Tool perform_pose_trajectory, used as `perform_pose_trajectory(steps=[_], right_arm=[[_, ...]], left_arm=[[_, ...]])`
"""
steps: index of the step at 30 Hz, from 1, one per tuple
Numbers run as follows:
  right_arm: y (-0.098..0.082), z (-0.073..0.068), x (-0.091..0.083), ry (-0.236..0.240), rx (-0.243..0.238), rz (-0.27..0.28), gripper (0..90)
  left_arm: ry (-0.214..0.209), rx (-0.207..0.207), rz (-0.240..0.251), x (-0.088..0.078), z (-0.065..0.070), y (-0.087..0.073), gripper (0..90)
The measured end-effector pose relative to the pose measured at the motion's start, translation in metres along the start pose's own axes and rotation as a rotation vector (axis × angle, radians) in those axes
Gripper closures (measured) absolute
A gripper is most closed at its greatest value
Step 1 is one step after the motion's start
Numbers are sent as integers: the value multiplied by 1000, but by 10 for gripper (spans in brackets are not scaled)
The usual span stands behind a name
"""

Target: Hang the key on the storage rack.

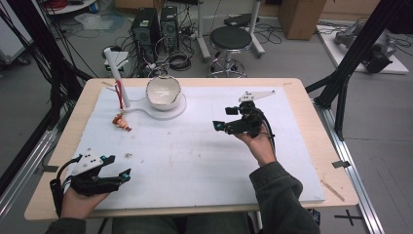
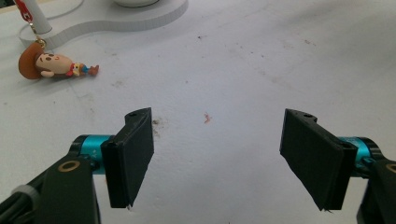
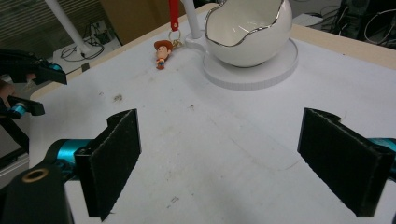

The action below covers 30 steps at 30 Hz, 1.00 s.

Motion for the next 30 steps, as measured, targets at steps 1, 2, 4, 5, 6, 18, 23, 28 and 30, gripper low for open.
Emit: perform_pose_trajectory(steps=[1,2,4,5,6,18,23,28,30], right_arm=[[-2,0,-1,-1,0,-1,126],[-3,0,-2,2,0,-1,125],[-6,0,-3,3,7,-1,124],[-6,0,-3,3,7,-1,124],[-8,0,-4,3,7,-2,124],[-27,-2,-18,-26,-3,-7,121],[-39,-1,-27,-42,9,0,121],[-47,1,-30,-48,21,-2,121],[-50,2,-32,-54,23,-4,121]], left_arm=[[1,0,-2,0,0,0,263],[0,-1,-3,0,0,0,263],[0,3,-3,0,0,0,263],[0,3,-4,0,0,0,263],[-1,5,-4,0,0,0,263],[-5,-1,0,1,0,1,263],[-7,1,-1,1,0,1,263],[-9,3,-2,1,1,1,263],[-11,-1,-1,2,1,1,263]])
Point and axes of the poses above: each handheld gripper's, and its own axes: x roughly forward along the jaws, y roughly out of its top, z roughly to its right, the point moved 3 cm from there along x, roughly forward along the jaws, and after that the axes turned 4 degrees about -z, right-handed, at the moved point
